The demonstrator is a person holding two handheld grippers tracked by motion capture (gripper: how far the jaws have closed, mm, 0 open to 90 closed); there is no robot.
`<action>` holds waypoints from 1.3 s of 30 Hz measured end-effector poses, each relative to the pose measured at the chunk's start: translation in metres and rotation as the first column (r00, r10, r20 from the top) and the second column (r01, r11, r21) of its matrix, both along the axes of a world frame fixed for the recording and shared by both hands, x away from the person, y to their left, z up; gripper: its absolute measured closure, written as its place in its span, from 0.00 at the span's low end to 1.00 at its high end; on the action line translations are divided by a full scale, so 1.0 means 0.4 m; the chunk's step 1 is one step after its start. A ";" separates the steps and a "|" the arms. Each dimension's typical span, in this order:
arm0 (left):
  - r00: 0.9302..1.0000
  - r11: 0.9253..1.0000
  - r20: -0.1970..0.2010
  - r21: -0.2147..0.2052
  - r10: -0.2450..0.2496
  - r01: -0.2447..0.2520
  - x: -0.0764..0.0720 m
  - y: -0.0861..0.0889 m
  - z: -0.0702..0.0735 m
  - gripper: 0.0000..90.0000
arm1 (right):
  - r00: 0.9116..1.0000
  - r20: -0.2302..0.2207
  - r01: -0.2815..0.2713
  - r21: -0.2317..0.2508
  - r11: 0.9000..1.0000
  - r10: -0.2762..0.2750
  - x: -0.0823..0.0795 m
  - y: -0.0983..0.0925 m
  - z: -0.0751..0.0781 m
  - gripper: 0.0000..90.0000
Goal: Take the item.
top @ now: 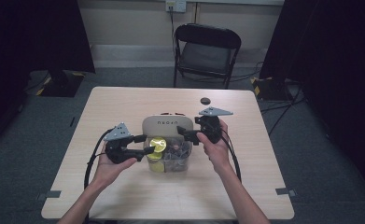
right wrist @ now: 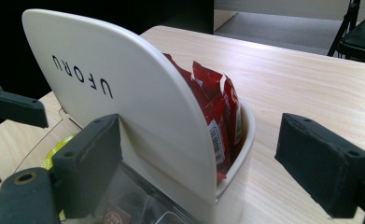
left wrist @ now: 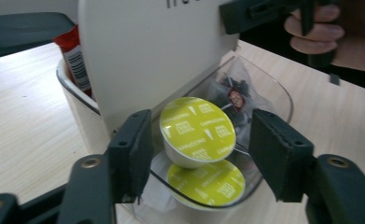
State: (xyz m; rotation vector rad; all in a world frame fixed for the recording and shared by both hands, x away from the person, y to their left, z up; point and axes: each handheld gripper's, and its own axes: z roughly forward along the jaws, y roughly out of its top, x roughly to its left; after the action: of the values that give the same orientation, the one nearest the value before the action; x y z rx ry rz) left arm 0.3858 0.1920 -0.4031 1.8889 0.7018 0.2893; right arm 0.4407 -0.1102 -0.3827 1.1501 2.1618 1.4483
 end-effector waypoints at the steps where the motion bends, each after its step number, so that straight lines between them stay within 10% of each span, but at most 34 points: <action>1: 1.000 1.000 -0.005 -0.006 -0.002 0.002 0.002 -0.003 -0.005 0.43 | 1.000 0.001 0.001 0.001 1.000 -0.001 0.000 0.000 0.000 0.15; 39: 0.997 0.995 -0.055 0.080 -0.047 0.052 0.036 -0.081 -0.040 0.41 | 1.000 -0.012 -0.002 0.012 1.000 0.002 0.003 -0.006 -0.005 0.15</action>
State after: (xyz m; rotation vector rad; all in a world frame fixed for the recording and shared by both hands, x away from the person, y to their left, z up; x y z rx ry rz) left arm 0.4000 0.1596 -0.4193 1.9943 0.6862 0.2403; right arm 0.4418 -0.1124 -0.3846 1.1635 2.1656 1.4611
